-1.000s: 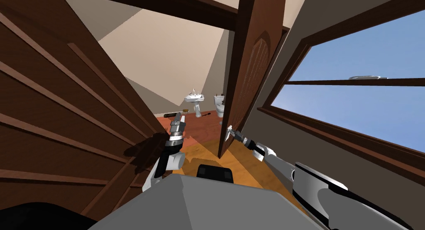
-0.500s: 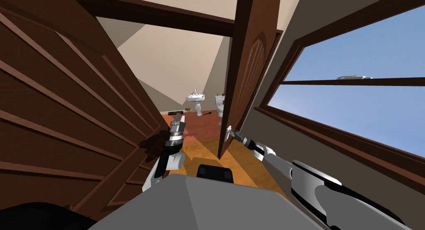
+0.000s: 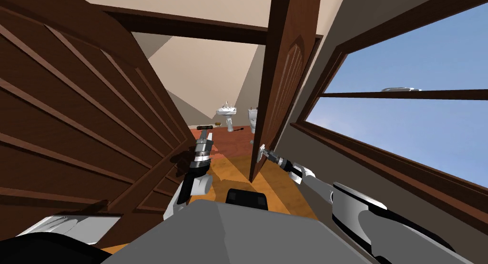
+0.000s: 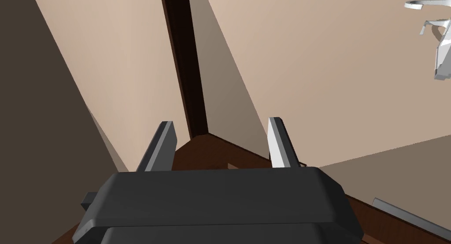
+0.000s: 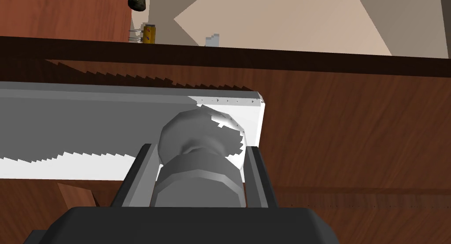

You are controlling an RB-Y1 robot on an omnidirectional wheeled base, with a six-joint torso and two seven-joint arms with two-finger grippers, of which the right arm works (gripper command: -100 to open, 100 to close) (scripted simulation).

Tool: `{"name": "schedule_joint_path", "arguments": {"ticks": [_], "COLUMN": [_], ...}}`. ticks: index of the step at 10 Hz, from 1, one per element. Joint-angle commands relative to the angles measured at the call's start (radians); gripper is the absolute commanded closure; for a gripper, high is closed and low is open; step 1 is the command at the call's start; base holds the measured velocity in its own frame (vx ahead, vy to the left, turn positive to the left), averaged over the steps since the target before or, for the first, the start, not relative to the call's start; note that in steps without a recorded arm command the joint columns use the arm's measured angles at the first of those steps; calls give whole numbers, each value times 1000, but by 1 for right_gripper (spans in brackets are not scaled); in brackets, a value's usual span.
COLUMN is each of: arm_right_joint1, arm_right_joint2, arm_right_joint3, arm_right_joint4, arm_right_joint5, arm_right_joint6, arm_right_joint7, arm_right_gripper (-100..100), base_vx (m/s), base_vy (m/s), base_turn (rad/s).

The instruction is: Pull the door open

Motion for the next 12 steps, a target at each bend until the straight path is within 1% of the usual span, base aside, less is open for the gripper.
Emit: {"name": "schedule_joint_path", "arguments": {"ticks": [1,3,7,8,9,10,12], "arm_right_joint1": [-4,-13,-27,-30,-26,-29,-35], "arm_right_joint2": [1,8,17,19,20,25,29], "arm_right_joint3": [4,9,16,18,20,26,30], "arm_right_joint4": [11,24,43,46,46,52,58], "arm_right_joint5": [7,16,29,32,32,35,38], "arm_right_joint6": [-10,-23,-43,-47,-44,-50,-56], "arm_right_joint7": [-4,-10,-20,-22,-21,-23,-25], "arm_right_gripper": [100,100,100,100,100,100,100], "base_vx": [-119,-138,-88,-48,-20,-81,-92], "base_vy": [-227,-231,-207,-171,-68,-123,-219], "base_turn": [135,138,107,92,21,85,135]}}
